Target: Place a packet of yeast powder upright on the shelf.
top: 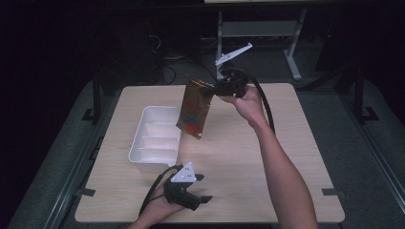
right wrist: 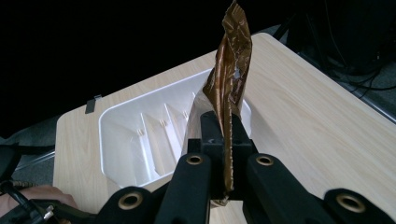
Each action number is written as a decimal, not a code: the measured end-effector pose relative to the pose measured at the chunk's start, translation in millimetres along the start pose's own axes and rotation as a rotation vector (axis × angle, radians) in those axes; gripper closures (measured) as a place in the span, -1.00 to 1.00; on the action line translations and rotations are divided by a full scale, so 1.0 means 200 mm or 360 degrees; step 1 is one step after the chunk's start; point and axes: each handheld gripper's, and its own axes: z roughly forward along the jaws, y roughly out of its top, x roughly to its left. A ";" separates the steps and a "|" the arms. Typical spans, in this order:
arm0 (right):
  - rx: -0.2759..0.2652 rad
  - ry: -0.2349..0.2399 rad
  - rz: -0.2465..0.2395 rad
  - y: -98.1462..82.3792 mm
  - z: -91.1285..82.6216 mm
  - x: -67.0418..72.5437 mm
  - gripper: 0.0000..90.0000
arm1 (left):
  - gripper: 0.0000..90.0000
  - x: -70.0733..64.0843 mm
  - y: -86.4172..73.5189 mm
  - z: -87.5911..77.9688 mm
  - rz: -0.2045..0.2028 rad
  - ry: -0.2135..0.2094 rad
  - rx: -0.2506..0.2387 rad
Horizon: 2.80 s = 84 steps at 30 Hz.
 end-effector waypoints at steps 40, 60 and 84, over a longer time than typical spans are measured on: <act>0.0086 0.0085 -0.0124 0.27 0.34 0.01 0.99 | -0.48 0.01 -0.01 -0.03 -0.0013 0.0007 -0.0027; 0.0135 0.0106 -0.0120 0.28 0.52 0.00 0.99 | -0.49 0.01 -0.01 -0.03 -0.0018 0.0008 -0.0033; 0.0180 0.0114 -0.0101 0.25 0.64 -0.01 0.97 | -0.49 0.01 -0.01 -0.03 -0.0023 0.0002 -0.0035</act>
